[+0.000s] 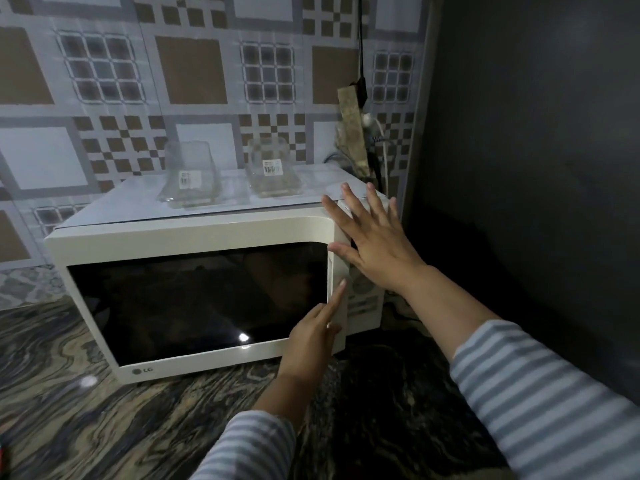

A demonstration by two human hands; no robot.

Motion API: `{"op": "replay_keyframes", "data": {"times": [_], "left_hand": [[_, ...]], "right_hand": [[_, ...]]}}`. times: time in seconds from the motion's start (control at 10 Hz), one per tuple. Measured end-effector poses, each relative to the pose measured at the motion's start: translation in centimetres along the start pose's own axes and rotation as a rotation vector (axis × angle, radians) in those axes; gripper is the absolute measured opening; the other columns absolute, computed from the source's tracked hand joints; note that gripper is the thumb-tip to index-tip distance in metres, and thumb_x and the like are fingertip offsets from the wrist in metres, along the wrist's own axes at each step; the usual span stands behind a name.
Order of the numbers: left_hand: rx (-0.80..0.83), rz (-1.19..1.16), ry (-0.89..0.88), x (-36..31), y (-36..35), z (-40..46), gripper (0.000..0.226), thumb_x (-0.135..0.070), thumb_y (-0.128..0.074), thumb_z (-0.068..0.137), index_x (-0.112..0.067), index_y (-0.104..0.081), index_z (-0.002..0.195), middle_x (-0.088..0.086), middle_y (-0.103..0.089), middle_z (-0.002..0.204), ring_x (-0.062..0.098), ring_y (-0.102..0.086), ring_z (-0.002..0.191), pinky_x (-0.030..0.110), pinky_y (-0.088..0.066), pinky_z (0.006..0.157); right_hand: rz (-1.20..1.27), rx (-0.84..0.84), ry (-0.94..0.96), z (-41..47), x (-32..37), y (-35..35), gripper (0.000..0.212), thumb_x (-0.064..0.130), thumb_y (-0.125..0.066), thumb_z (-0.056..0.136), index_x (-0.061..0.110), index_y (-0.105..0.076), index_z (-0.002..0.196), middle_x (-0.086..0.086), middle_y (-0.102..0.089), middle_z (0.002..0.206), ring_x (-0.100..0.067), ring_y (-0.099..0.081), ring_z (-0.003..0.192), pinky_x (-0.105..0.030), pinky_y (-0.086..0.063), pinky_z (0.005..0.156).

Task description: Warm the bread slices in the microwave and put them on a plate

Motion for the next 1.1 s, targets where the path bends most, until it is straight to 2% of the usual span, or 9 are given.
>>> {"op": "replay_keyframes", "data": {"times": [0.1,0.2,0.4,0.6,0.7,0.8,0.9,1.0,1.1], "left_hand": [[-0.014,0.045,-0.004,0.3,0.6,0.7,0.101,0.004,-0.063,0.084,-0.057,-0.009,0.143,-0.008,-0.052,0.084,-0.001,-0.048,0.075,0.002,-0.031,0.064],[-0.023,0.028,0.021,0.3,0.7,0.9,0.101,0.006,-0.066,0.08,-0.054,-0.013,0.143,-0.019,-0.043,0.075,0.0,-0.043,0.071,-0.004,-0.028,0.061],[-0.051,0.055,0.06,0.8,0.7,1.3,0.094,0.001,-0.065,0.082,-0.05,-0.016,0.145,-0.015,-0.05,0.086,0.0,-0.045,0.07,0.005,-0.033,0.063],[-0.098,0.03,0.065,1.1,1.0,2.0,0.091,0.008,-0.058,0.082,-0.048,-0.022,0.144,-0.007,-0.064,0.104,-0.001,-0.053,0.074,0.002,-0.039,0.066],[-0.113,0.051,0.04,1.1,1.0,2.3,0.094,0.01,-0.055,0.082,-0.05,-0.018,0.145,0.0,-0.066,0.107,0.009,-0.06,0.076,0.014,-0.044,0.065],[-0.078,0.076,0.049,1.5,0.5,2.0,0.1,0.005,-0.057,0.085,-0.06,-0.006,0.142,0.001,-0.061,0.11,0.014,-0.059,0.086,0.025,-0.048,0.073],[0.037,0.002,0.105,1.3,-0.2,1.8,0.093,0.001,-0.058,0.088,-0.055,-0.005,0.142,0.002,-0.055,0.107,0.016,-0.053,0.089,0.028,-0.044,0.079],[0.107,-0.053,0.156,1.0,0.0,0.1,0.076,-0.004,-0.058,0.091,-0.038,-0.021,0.147,0.002,-0.047,0.132,0.017,-0.048,0.118,0.012,-0.038,0.085],[0.118,-0.086,0.169,0.3,1.3,-4.6,0.056,-0.013,-0.056,0.094,-0.038,-0.038,0.141,-0.001,-0.034,0.148,0.012,-0.035,0.136,0.001,-0.03,0.094]], "right_hand": [[-0.052,-0.028,0.02,0.3,-0.1,0.1,0.07,0.068,-0.013,0.085,0.048,0.035,0.132,-0.002,0.015,0.161,-0.036,0.011,0.147,-0.058,0.009,0.113],[-0.063,-0.072,0.014,0.6,-0.2,0.3,0.072,0.069,-0.016,0.083,0.049,0.03,0.135,-0.006,0.002,0.162,-0.039,-0.008,0.146,-0.061,0.0,0.113],[-0.1,-0.121,-0.02,0.8,-0.2,0.1,0.072,0.07,-0.009,0.08,0.047,0.027,0.138,-0.009,-0.005,0.162,-0.039,-0.016,0.144,-0.061,-0.007,0.113],[-0.142,-0.104,-0.071,1.3,-0.5,-0.3,0.072,0.069,-0.012,0.084,0.046,0.033,0.134,-0.008,-0.002,0.162,-0.036,-0.012,0.146,-0.059,-0.004,0.114],[-0.13,-0.115,-0.079,1.7,-0.4,-0.4,0.071,0.068,-0.019,0.089,0.046,0.03,0.135,-0.007,0.003,0.162,-0.036,-0.007,0.147,-0.059,-0.002,0.114],[-0.107,-0.129,-0.076,1.3,-0.6,-0.6,0.072,0.067,-0.022,0.09,0.046,0.029,0.136,-0.007,0.007,0.162,-0.036,0.002,0.147,-0.059,0.001,0.114],[-0.043,-0.062,-0.101,1.2,-0.4,-0.7,0.072,0.063,-0.023,0.093,0.045,0.031,0.136,-0.006,0.019,0.16,-0.035,0.017,0.146,-0.06,0.003,0.116],[0.035,0.029,-0.122,0.0,0.3,-0.6,0.07,0.06,-0.022,0.096,0.044,0.031,0.139,-0.005,0.029,0.156,-0.031,0.028,0.142,-0.06,0.009,0.114],[0.234,0.058,-0.097,-5.2,2.6,-0.7,0.06,0.055,-0.023,0.098,0.045,0.009,0.148,-0.001,0.007,0.162,-0.022,0.013,0.148,-0.052,0.007,0.117]]}}
Point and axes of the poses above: each hand's wrist, its own z-axis towards the middle knuckle, its own y-axis out of the back of the hand, x = y × z, the point moved 10 cm from there along z, towards the middle knuckle
